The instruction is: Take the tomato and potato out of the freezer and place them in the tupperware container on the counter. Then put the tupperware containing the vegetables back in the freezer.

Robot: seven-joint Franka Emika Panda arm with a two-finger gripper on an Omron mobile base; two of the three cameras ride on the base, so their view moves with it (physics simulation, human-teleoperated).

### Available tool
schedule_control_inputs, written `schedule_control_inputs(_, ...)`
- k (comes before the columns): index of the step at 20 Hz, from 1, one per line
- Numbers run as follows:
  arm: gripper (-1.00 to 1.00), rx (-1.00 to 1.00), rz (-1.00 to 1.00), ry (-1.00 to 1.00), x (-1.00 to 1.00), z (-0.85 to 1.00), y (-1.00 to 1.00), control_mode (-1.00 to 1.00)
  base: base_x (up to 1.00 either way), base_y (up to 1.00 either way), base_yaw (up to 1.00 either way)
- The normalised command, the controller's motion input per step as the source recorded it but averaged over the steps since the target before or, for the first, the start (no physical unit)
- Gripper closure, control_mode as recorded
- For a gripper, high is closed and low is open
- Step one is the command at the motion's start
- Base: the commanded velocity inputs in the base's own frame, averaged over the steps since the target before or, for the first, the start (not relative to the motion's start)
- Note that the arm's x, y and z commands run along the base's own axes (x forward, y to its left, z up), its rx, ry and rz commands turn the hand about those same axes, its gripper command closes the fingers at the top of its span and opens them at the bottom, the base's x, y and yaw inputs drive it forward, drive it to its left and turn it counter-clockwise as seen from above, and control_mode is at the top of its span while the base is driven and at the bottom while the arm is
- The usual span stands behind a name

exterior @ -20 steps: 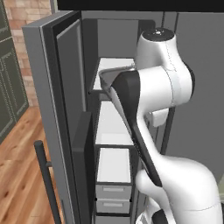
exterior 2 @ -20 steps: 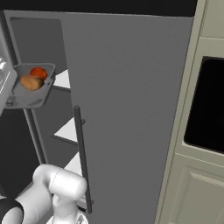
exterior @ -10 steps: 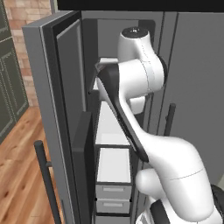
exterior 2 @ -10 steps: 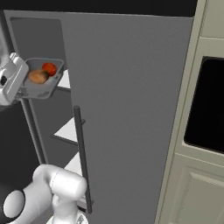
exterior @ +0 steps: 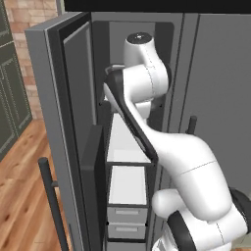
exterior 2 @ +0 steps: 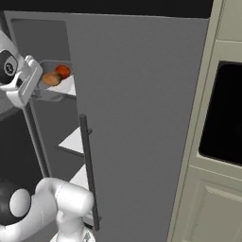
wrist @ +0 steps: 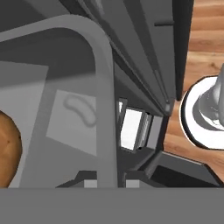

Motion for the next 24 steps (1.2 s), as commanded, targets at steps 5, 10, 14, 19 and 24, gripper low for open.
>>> schedule_control_inputs(5,1.0,0.0,-0.01,-0.04,0.59,-0.09,0.0,-1.0,0.0,0.0,0.0)
schedule_control_inputs(10,1.0,0.0,-0.04,-0.02,0.67,-0.06,0.0,-1.0,0.0,0.0,0.0)
schedule_control_inputs(14,1.0,0.0,-0.04,-0.01,0.66,-0.05,0.0,-1.0,0.0,0.0,0.0)
schedule_control_inputs(19,1.0,0.0,-0.05,0.0,0.65,-0.06,0.0,-1.0,0.0,0.0,0.0)
schedule_control_inputs(24,1.0,0.0,-0.05,0.0,0.56,-0.04,0.0,-1.0,0.0,0.0,0.0)
